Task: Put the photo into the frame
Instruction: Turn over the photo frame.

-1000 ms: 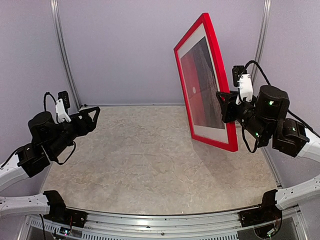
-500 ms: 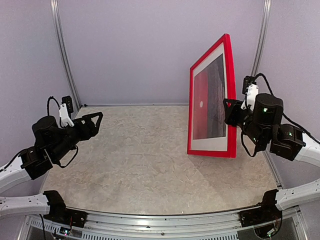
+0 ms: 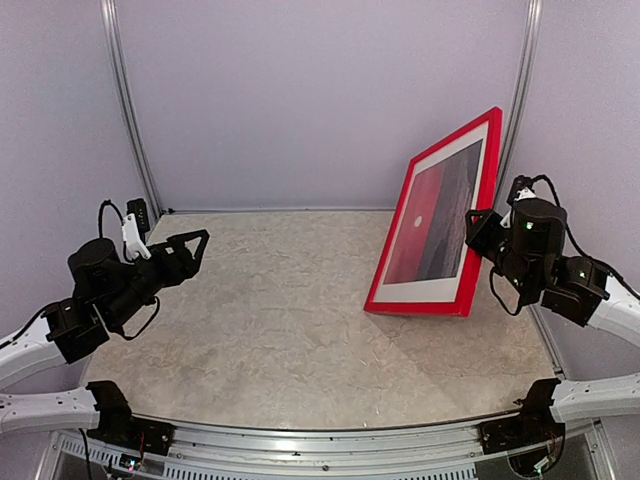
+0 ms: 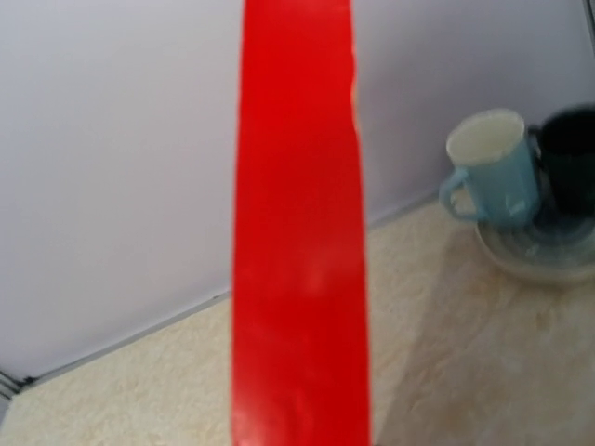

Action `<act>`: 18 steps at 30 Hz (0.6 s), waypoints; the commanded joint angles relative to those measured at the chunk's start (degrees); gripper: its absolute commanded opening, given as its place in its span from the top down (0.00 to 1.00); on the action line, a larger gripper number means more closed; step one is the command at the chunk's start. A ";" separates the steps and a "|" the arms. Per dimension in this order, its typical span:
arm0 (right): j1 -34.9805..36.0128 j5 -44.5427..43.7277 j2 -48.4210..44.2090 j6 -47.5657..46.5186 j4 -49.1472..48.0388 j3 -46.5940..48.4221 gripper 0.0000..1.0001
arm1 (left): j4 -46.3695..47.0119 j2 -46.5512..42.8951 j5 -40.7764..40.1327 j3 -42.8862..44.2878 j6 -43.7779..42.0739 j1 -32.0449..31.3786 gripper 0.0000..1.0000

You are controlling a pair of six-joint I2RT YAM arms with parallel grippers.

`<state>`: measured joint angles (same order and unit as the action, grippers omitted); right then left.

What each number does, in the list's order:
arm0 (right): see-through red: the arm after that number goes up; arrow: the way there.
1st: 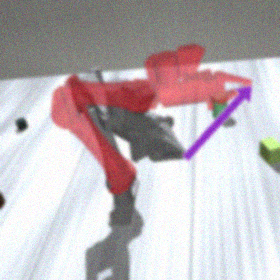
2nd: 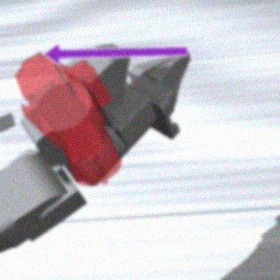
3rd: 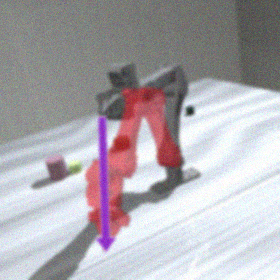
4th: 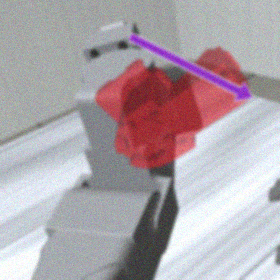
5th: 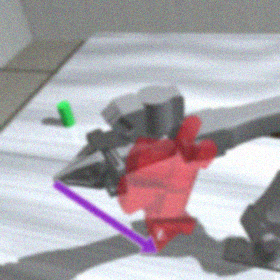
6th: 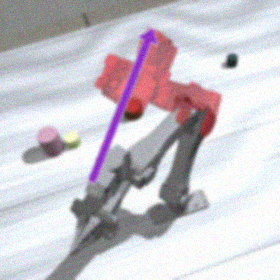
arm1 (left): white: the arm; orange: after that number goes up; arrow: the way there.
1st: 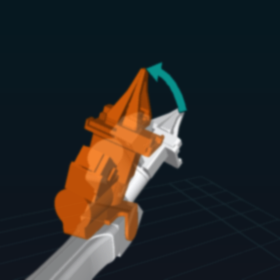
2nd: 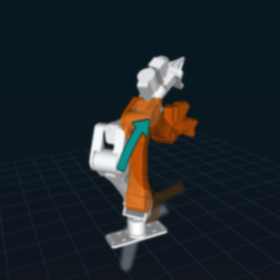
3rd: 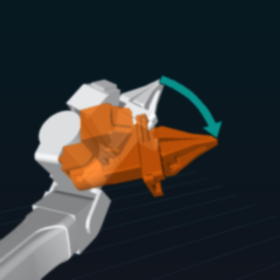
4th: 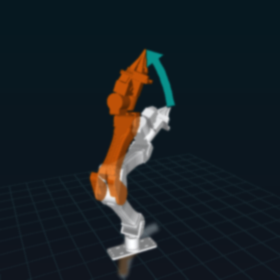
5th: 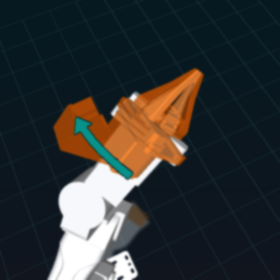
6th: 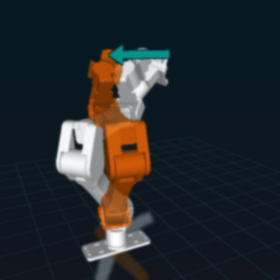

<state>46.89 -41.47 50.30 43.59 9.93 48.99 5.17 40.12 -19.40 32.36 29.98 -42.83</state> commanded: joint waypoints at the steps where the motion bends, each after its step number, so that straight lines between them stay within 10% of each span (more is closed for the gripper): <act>1: -3.35 5.13 -2.15 7.61 -8.84 -0.35 1.00 | 3.36 -0.10 2.11 -2.93 3.20 0.20 0.16; 18: -9.40 14.73 2.81 17.44 -14.13 -6.94 1.00 | 8.66 4.81 3.61 -6.22 6.75 -0.68 0.14</act>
<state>38.11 -29.17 52.40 60.16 4.80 41.93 11.05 44.21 -16.49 27.00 36.07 -43.00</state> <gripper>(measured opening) 0.193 0.858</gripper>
